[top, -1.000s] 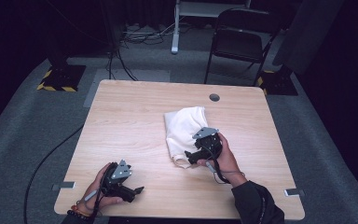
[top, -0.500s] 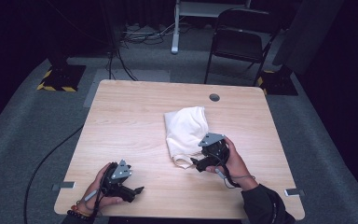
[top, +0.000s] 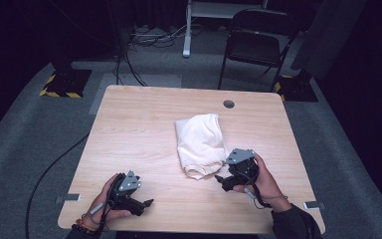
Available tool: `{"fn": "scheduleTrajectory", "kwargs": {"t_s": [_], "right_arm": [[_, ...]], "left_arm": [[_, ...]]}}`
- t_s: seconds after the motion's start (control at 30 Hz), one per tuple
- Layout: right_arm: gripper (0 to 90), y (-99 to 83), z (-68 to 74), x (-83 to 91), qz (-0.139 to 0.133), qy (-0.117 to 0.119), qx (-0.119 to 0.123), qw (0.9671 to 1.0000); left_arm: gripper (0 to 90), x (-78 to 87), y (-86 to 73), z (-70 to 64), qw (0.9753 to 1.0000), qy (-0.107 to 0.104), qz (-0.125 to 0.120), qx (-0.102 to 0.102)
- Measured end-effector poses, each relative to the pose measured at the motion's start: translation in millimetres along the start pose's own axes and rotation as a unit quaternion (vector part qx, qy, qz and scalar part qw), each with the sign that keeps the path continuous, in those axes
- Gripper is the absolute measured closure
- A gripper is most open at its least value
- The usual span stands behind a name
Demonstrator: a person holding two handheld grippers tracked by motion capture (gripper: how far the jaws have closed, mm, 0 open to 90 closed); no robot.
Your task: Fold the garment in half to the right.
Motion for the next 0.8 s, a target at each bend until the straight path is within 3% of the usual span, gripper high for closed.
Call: {"fn": "scheduleTrajectory", "kwargs": {"t_s": [0.43, 0.6, 0.8], "right_arm": [[3.7, -47.3, 3.6, 27.8, 0.020, -0.006, 0.004, 0.9998], [3.0, -59.0, 2.9, 33.9, 0.014, -0.008, -0.012, 0.9998], [2.8, -75.4, 3.2, 41.3, 0.003, -0.014, -0.007, 0.9999]], "left_arm": [[6.2, 0.1, -0.3, 0.6, 1.0000, 0.002, 0.001, 0.001], [6.1, 0.1, -0.3, 0.6, 1.0000, 0.002, 0.001, 0.002], [6.1, 0.1, -0.3, 0.6, 1.0000, 0.002, 0.001, 0.002]]}}
Point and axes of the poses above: each handheld gripper's, and its own axes: x roughly backward along the jaws, y roughly out of its top, z roughly to its left, the point moved 10 cm from there along -x, roughly forward along the jaws, and after that the axes turned 13 degrees about y, right-handed, at the moved point
